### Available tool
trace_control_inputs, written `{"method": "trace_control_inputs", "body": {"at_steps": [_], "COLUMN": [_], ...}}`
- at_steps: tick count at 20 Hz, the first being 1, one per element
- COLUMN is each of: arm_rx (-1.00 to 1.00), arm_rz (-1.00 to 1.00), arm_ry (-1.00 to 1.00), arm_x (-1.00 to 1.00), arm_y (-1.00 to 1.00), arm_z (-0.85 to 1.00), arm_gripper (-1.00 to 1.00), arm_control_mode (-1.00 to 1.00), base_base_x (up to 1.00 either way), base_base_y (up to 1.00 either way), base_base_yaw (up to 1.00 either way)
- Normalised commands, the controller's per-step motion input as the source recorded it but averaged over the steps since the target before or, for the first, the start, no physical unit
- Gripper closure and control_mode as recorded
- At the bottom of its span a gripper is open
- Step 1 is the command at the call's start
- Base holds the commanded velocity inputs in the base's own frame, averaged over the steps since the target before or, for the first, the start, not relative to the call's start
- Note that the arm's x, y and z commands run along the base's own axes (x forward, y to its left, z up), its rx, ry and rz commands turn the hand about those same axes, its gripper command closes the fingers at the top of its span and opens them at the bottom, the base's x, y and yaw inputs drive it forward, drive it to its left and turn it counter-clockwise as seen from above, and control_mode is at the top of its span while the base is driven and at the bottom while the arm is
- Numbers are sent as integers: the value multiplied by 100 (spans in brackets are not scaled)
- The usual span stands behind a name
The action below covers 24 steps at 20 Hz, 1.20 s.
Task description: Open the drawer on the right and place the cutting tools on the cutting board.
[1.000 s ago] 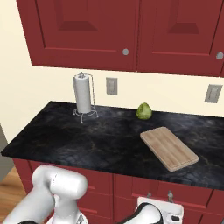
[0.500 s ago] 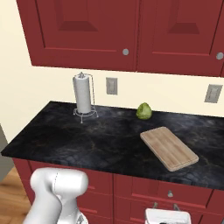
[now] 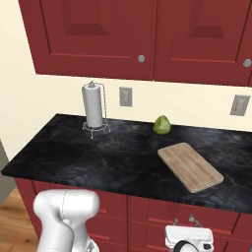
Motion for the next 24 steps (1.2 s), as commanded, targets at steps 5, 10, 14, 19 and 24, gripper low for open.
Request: {"method": "trace_control_inputs", "body": {"at_steps": [5, 10, 14, 19, 24], "arm_rx": [0, 0, 0, 0, 0], "arm_rz": [0, 0, 0, 0, 0], "arm_ry": [-4, -4, -2, -3, -1], "arm_x": [30, 33, 29, 26, 10], "arm_y": [-7, -16, -38, -43, -16], "arm_z": [-40, -39, -36, -39, -49], "arm_gripper": [-100, -100, -100, -100, -100], "arm_control_mode": [-100, -100, -100, -100, -100], "base_base_x": [0, 0, 0, 0, 0], "base_base_y": [0, 0, 0, 0, 0], "base_base_yaw": [0, 0, 0, 0, 0]}}
